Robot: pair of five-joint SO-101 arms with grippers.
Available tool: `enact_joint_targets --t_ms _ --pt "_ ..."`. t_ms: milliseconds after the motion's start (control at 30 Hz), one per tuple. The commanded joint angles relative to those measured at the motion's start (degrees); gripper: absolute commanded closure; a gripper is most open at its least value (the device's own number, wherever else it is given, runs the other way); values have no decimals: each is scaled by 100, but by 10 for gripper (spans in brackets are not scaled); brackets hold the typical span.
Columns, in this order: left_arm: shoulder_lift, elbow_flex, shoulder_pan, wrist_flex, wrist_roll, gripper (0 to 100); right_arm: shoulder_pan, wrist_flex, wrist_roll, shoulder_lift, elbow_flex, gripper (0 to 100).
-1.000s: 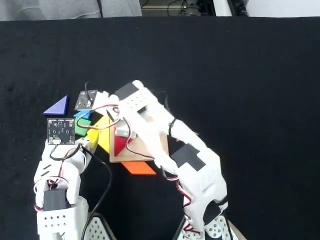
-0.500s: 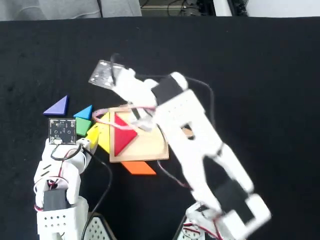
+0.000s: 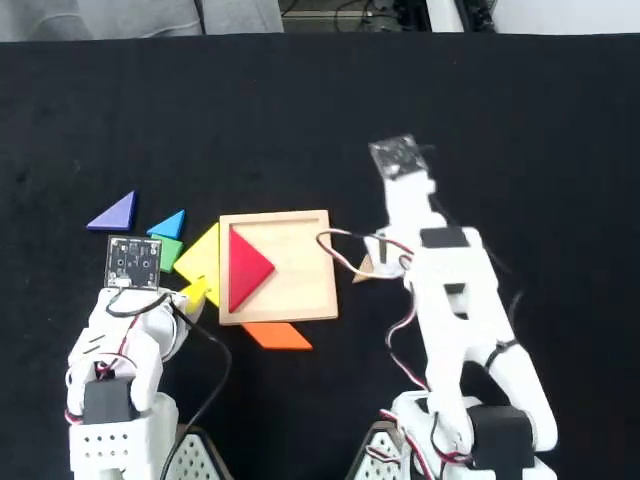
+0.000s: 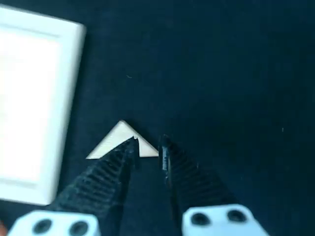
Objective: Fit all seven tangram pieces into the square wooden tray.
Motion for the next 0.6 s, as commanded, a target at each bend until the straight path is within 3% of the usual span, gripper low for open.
enact_joint_targets --t_ms 0,367,567 --pt "967 -1147 66 132 62 699 114 -457 -132 -303 198 923" --pt "7077 -4426 75 141 519 700 105 -607 -132 -268 303 923" --pt "9011 -5499 259 141 932 696 105 -607 -132 -268 303 923"
